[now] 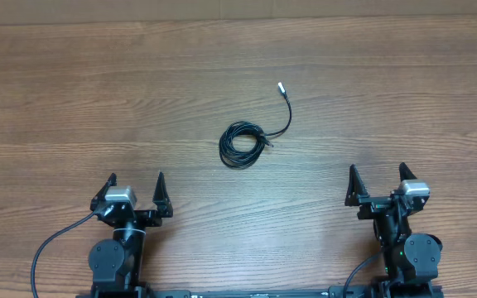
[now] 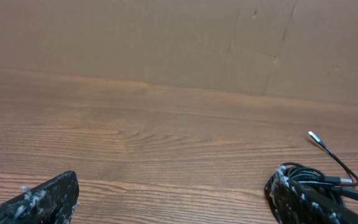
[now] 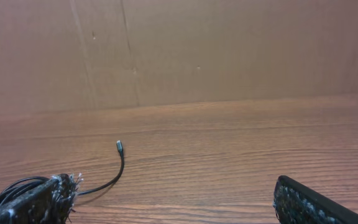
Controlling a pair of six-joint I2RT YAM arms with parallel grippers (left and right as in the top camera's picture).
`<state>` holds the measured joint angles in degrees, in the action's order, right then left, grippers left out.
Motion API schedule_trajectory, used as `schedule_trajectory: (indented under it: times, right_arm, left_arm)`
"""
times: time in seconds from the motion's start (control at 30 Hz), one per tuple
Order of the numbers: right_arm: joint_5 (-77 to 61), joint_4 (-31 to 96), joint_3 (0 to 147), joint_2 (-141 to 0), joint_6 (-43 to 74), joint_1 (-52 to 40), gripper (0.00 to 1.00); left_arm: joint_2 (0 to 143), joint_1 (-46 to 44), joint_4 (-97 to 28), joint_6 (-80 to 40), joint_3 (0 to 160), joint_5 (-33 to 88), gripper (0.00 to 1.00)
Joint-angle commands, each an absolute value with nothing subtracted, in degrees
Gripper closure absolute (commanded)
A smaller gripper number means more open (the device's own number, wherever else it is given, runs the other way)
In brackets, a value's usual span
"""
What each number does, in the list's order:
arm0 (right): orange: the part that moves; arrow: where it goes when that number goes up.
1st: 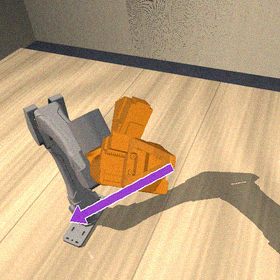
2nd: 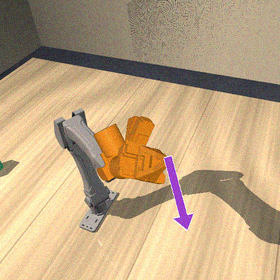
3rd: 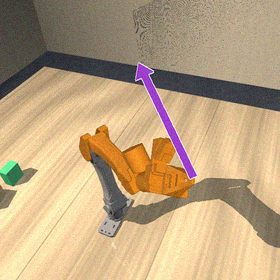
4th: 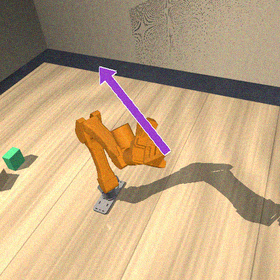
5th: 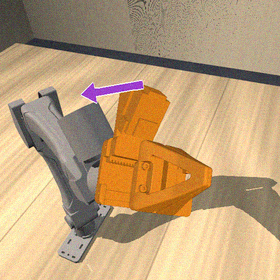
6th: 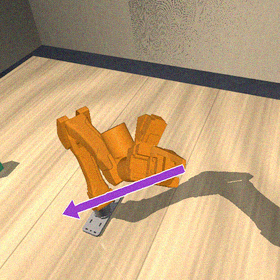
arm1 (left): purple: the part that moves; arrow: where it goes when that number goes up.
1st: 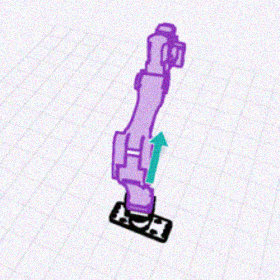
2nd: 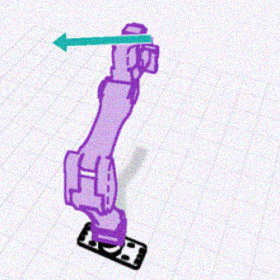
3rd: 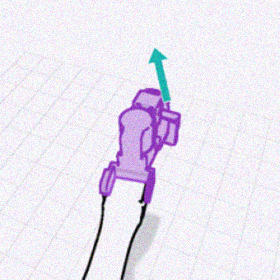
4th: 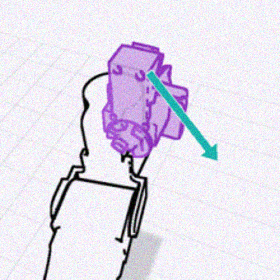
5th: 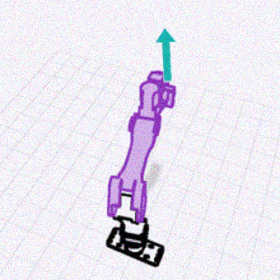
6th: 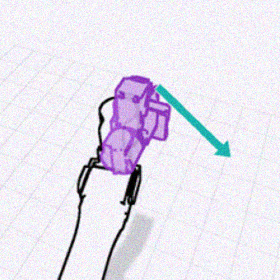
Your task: Untangle cables
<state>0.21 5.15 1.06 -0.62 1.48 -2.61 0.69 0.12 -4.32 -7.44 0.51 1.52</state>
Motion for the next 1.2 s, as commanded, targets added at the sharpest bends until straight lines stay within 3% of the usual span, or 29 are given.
schedule_trajectory:
  times: [0.0, 0.73, 1.17]
  right_arm:
    - [-0.14, 4.84, 0.47, -0.16, 1.23, -2.55, 0.00]
    - [-0.12, 4.91, 0.58, -0.16, 2.85, -2.55, 0.00]
    - [2.07, 18.55, 12.51, -5.80, 5.80, -2.55, 0.00]
  left_arm:
    - [0.25, 0.45, -4.40, -6.61, 0.32, 2.39, 0.01]
    - [0.25, 0.45, -4.45, -6.63, 0.38, 2.55, 0.01]
    - [8.91, 0.45, -20.34, -6.63, 14.44, 2.61, 0.00]
